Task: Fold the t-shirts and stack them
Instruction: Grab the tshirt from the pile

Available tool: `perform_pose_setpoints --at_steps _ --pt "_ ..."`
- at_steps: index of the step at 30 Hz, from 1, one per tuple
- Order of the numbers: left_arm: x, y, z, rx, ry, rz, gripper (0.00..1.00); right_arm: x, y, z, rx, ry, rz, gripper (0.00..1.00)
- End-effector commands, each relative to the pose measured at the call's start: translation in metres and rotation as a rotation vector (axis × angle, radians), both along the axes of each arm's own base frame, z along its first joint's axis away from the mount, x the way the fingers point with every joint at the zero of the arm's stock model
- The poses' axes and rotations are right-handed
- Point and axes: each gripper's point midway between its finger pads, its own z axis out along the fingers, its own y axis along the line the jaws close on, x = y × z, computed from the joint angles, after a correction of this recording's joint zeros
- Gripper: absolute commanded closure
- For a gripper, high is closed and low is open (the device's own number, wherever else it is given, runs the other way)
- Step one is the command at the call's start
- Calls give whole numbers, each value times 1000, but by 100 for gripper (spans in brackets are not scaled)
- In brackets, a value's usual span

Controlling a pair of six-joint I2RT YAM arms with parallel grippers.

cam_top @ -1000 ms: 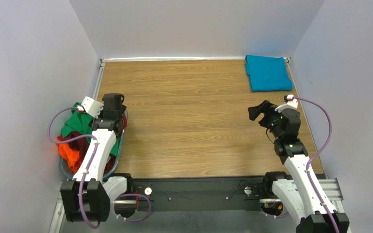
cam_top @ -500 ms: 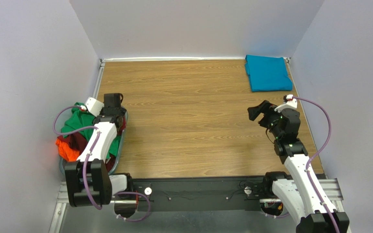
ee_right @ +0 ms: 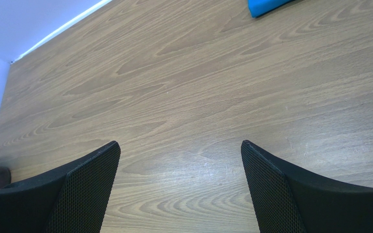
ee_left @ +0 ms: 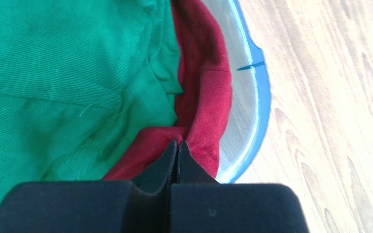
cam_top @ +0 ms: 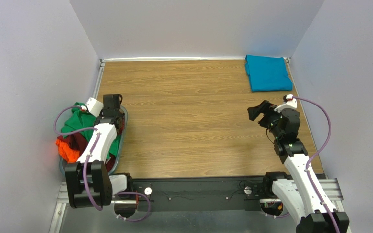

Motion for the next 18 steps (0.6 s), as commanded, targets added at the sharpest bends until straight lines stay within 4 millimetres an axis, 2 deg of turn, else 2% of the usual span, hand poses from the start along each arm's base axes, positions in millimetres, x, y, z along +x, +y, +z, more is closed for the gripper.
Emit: perform_pose_setpoints --at_steps 1,3,4,8,11,12,13,18 --pt "10 -1 34 18 -91 -47 100 2 0 6 -3 -10 3 0" --pt "12 -3 47 16 -123 -65 100 2 0 6 -3 -11 5 0" --pt "15 -3 64 20 -169 -66 100 2 1 7 -3 -12 5 0" --pt "10 -1 111 43 -286 -53 100 2 1 5 -2 -9 4 0" --pt "6 -2 158 75 -399 -78 100 3 1 7 5 -10 4 0" --pt "4 -2 168 80 -417 -79 100 3 2 6 6 -7 8 0" --pt "0 -3 193 92 -472 -81 100 3 2 5 4 -5 10 0" --pt "-19 3 260 171 -595 -78 100 3 3 6 4 -8 13 0"
